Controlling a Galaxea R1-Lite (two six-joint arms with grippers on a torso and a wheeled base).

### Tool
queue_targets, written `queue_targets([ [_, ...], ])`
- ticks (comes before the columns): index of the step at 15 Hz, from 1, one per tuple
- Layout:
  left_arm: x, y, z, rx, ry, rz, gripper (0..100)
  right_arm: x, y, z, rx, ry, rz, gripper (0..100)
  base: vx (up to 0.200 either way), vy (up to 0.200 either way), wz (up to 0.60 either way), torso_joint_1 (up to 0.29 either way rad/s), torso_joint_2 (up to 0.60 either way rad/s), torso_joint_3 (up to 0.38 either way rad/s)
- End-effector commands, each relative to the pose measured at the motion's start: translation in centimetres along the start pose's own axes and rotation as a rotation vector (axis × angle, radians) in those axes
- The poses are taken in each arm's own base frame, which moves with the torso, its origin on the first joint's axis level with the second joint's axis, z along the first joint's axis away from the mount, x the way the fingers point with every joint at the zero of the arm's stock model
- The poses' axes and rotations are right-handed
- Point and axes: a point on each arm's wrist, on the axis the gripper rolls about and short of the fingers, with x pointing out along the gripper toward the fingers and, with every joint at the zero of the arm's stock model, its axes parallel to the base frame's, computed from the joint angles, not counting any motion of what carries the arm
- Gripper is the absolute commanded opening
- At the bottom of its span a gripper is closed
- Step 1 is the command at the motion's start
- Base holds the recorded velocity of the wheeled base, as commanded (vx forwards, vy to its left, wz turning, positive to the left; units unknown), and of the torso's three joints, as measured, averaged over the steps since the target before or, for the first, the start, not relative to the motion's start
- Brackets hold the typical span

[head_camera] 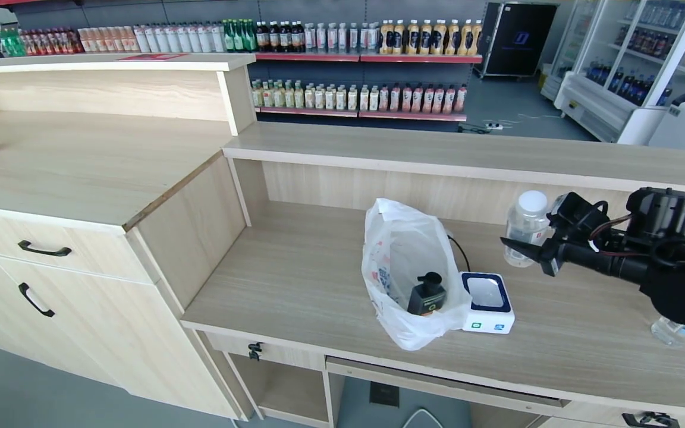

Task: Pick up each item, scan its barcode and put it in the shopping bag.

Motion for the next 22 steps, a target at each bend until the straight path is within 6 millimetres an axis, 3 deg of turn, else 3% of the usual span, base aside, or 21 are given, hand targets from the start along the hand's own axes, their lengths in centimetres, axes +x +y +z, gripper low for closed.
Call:
queue_targets([
  [1,0.0,0.0,0.0,0.000,0.000,0.001,100,0.8,0.2,-1.1,0.007,0.000,0.014,0,0.000,0.000,0.00,0.000,0.00,0.000],
  [11,0.0,0.0,0.0,0.000,0.000,0.001,100,4.8,1.2,-3.0,-0.048,-0.115,0.039,0,0.000,0.000,0.00,0.000,0.00,0.000],
  [17,0.0,0.0,0.0,0.000,0.000,0.001,100,5.9,2.0,-4.4,-0.058,-0.128,0.034,0,0.000,0.000,0.00,0.000,0.00,0.000],
  [22,0.0,0.0,0.0,0.000,0.000,0.001,100,6.5,2.1,-4.2,-0.066,-0.145,0.037,0,0.000,0.000,0.00,0.000,0.00,0.000],
])
